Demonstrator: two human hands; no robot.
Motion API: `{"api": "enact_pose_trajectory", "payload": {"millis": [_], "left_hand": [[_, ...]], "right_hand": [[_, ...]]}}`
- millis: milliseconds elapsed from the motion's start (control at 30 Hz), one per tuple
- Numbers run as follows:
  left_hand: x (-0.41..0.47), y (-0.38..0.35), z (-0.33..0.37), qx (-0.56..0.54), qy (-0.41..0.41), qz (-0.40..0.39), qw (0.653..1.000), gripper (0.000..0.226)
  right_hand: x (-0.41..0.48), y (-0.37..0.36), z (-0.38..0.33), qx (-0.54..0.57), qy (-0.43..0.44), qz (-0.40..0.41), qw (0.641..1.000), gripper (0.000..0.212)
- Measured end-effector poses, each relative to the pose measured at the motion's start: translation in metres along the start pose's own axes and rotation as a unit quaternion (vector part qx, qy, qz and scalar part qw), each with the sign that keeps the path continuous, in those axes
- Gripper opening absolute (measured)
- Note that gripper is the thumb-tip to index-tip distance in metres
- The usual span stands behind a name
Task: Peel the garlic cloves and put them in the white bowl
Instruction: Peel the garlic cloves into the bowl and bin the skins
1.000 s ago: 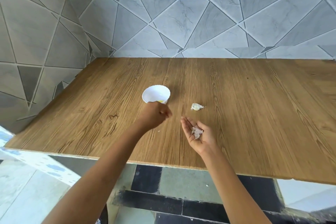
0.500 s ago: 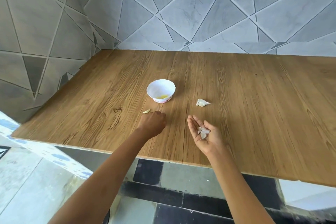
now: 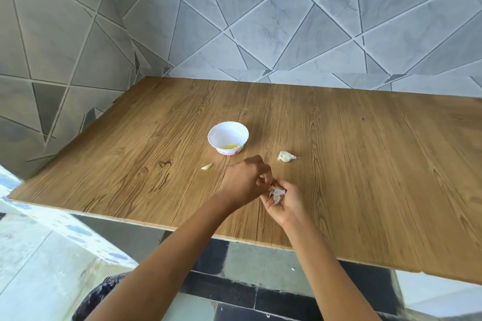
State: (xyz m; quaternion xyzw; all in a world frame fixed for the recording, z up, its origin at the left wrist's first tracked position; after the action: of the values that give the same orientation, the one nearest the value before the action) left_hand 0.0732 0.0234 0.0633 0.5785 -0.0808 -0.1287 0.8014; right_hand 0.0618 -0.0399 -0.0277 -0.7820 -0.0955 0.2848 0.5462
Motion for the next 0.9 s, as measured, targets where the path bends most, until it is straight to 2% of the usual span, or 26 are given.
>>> {"api": "enact_pose_trajectory", "payload": {"millis": [167,300,400,533,767,900], "left_hand": [[-0.010,0.006,-0.025,-0.094,0.027,0.003,0.995,0.021],[-0.041,0.025,-0.057,-0.228,0.070,0.092,0.967,0.024],[-0.083,0.028,-0.097,-0.347,0.149,0.175,0.909,0.021],[-0.165,0.016,-0.142,-0.489,0.248,0.275,0.790,0.030],[-0.341,0.002,-0.191,-0.440,0.396,0.435,0.678,0.022],[-0.422,-0.014,-0.223,-0.405,0.465,0.461,0.639,0.022]], "right_hand": [[0.015,0.000,0.011,-0.036,-0.013,0.001,0.999,0.036],[0.025,-0.015,0.031,-0.053,-0.048,-0.025,0.997,0.041],[0.031,-0.030,0.062,-0.068,-0.107,-0.051,0.991,0.043],[0.036,-0.046,0.131,-0.130,-0.210,-0.084,0.965,0.040],[0.018,-0.061,0.293,-0.181,-0.376,-0.142,0.898,0.038],[0.019,-0.060,0.378,-0.177,-0.419,-0.153,0.877,0.045]]}}
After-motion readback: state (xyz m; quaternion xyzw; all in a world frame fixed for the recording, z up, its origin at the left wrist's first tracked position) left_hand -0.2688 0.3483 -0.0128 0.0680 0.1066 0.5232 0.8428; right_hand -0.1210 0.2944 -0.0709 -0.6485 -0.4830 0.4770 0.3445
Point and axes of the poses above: each hand's wrist, its own x-axis towards the middle knuckle, its own y-axis out of the back of the hand, z = x × y, the point moved 9 cm from there along x, towards the middle knuckle, and after that the axes turned 13 degrees about -z, right-handed, at the moved point
